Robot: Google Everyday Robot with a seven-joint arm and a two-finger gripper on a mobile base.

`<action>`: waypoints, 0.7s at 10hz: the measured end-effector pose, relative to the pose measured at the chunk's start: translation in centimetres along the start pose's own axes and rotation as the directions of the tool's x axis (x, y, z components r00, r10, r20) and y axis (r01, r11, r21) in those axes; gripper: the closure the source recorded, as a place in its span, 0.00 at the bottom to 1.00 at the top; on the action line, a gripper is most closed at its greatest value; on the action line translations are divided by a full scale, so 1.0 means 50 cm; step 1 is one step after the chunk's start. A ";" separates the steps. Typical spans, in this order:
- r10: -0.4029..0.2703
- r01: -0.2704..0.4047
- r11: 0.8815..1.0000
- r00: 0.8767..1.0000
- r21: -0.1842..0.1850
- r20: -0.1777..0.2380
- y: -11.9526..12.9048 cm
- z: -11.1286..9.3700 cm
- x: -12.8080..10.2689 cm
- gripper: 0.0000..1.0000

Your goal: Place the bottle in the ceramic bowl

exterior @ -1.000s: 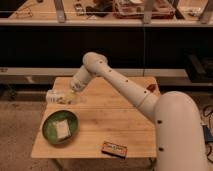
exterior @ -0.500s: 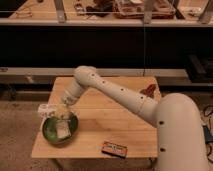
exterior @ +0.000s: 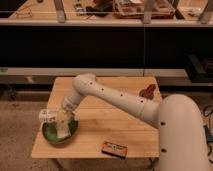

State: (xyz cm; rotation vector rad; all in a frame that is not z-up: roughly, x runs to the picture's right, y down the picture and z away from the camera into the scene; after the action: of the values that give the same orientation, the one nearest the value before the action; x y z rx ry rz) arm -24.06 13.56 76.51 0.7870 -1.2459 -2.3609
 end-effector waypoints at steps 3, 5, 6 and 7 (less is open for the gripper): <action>0.013 -0.013 0.999 1.000 0.034 -0.017 -0.025 -0.002 -0.014 0.20; 0.034 -0.029 0.997 0.997 0.076 -0.069 -0.023 -0.036 -0.006 0.20; 0.050 -0.041 0.995 0.993 0.093 -0.102 -0.010 -0.068 -0.005 0.20; 0.072 -0.061 0.993 0.990 0.097 -0.119 0.005 -0.089 -0.009 0.20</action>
State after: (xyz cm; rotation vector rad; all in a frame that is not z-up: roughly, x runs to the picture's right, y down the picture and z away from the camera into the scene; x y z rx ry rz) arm -20.93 10.83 74.82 0.8905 -1.3172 -2.1811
